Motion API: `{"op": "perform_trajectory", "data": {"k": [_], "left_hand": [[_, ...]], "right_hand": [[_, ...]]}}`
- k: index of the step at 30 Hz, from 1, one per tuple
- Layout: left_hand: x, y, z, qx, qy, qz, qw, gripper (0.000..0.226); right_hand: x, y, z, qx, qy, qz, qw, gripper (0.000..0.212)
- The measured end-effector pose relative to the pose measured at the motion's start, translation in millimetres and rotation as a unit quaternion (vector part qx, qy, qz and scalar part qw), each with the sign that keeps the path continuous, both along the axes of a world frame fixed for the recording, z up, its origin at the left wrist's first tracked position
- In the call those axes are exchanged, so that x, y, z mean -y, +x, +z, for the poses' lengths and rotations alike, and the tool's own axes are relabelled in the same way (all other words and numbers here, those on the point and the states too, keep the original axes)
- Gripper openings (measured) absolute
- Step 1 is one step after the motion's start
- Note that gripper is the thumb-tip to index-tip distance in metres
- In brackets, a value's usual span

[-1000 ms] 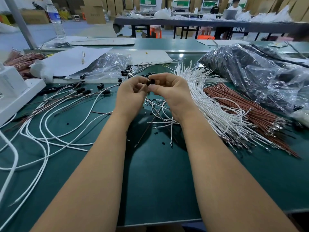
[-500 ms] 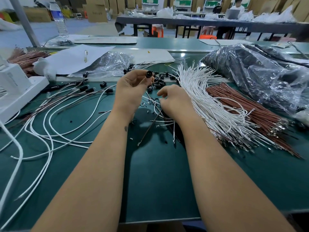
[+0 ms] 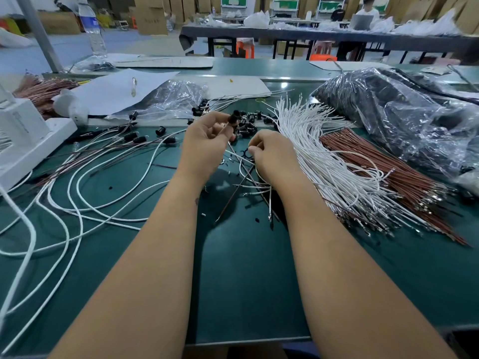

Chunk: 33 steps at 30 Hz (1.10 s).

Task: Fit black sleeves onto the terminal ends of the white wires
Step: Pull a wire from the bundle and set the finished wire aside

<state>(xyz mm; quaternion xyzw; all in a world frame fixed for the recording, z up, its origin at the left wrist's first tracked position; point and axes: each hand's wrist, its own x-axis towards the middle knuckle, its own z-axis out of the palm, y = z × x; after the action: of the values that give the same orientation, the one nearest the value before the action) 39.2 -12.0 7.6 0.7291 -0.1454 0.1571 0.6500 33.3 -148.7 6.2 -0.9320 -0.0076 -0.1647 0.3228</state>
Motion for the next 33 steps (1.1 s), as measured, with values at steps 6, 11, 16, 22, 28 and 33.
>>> {"op": "perform_trajectory", "data": {"k": [6,11,16,22,28,33], "left_hand": [[3,-1,-5,-0.027,0.169,0.019,0.985,0.018],[4,0,-8,-0.047,0.204,0.011,0.978,0.022],[2,3,-10,-0.051,0.212,0.029,0.976,0.014],[3,3,-11,-0.046,0.186,0.019,0.981,0.011],[2,2,-10,-0.037,0.168,0.018,0.985,0.016],[3,3,-10,-0.029,0.159,0.021,0.987,0.015]], "right_hand": [[3,2,5,0.044,0.147,-0.005,0.988,0.021],[4,2,9,0.043,0.409,0.044,0.911,0.020],[5,2,9,0.024,0.497,0.086,0.863,0.021],[4,1,10,0.012,0.485,0.079,0.871,0.022],[3,0,11,0.002,0.454,0.076,0.888,0.022],[5,-1,9,0.006,0.409,0.059,0.911,0.023]]}}
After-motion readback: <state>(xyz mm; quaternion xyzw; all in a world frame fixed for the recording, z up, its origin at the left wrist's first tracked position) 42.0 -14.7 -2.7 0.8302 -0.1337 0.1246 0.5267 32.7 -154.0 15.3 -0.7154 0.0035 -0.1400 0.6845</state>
